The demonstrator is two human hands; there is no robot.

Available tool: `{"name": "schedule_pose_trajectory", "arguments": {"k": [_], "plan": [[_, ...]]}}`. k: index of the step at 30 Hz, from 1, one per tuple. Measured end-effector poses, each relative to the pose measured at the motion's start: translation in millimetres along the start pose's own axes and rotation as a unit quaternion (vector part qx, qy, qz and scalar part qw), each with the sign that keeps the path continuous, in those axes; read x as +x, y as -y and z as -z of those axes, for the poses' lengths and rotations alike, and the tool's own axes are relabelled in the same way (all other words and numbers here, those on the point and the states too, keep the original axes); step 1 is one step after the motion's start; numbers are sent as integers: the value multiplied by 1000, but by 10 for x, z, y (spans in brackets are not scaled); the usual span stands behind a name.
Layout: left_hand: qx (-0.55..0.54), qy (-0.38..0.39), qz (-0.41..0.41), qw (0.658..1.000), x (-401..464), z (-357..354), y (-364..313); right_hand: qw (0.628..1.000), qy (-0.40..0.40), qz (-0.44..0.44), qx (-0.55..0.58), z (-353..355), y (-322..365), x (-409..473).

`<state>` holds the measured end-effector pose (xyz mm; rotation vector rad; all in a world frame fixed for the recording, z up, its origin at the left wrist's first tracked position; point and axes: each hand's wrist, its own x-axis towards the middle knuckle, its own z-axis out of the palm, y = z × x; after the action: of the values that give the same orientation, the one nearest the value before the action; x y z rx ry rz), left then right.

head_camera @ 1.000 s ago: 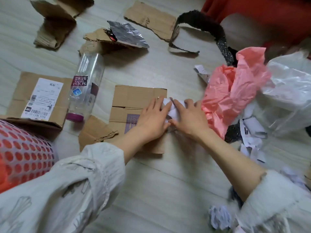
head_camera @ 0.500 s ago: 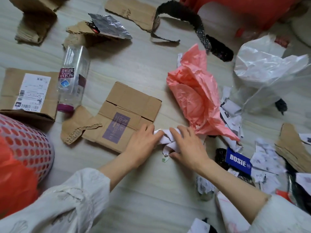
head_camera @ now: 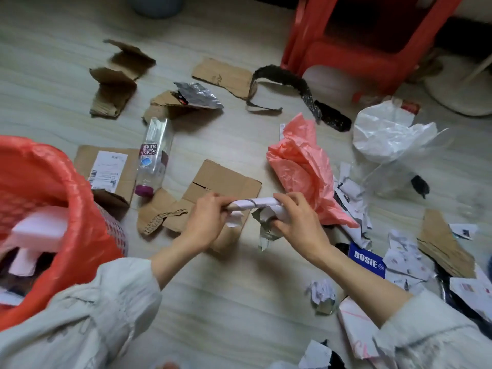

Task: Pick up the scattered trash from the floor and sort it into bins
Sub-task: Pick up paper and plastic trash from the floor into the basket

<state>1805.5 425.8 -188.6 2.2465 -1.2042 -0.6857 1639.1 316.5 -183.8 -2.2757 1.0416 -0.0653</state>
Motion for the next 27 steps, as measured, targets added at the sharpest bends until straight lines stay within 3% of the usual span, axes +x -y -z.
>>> {"name": "schedule_pose_trajectory", "arguments": {"k": [4,9,17,22,27], "plan": [[12,-84,19,996,-194,633,-122,997,-42,-17,54,306,472,-123],[-102,-217,88,967,-692,1370,-293,996,-45,11,74,593,1250,-239],[-86,-349,171,917,-1595,2315,58,988,35,59,138,535,2874,-248],[-83,-348,244,902,-1955,2513,511,981,82,14,173,69,3432,-315],[-100,-229,284,926,-2006,2567,659,961,205,-13,186,-208,3572,-390]]}}
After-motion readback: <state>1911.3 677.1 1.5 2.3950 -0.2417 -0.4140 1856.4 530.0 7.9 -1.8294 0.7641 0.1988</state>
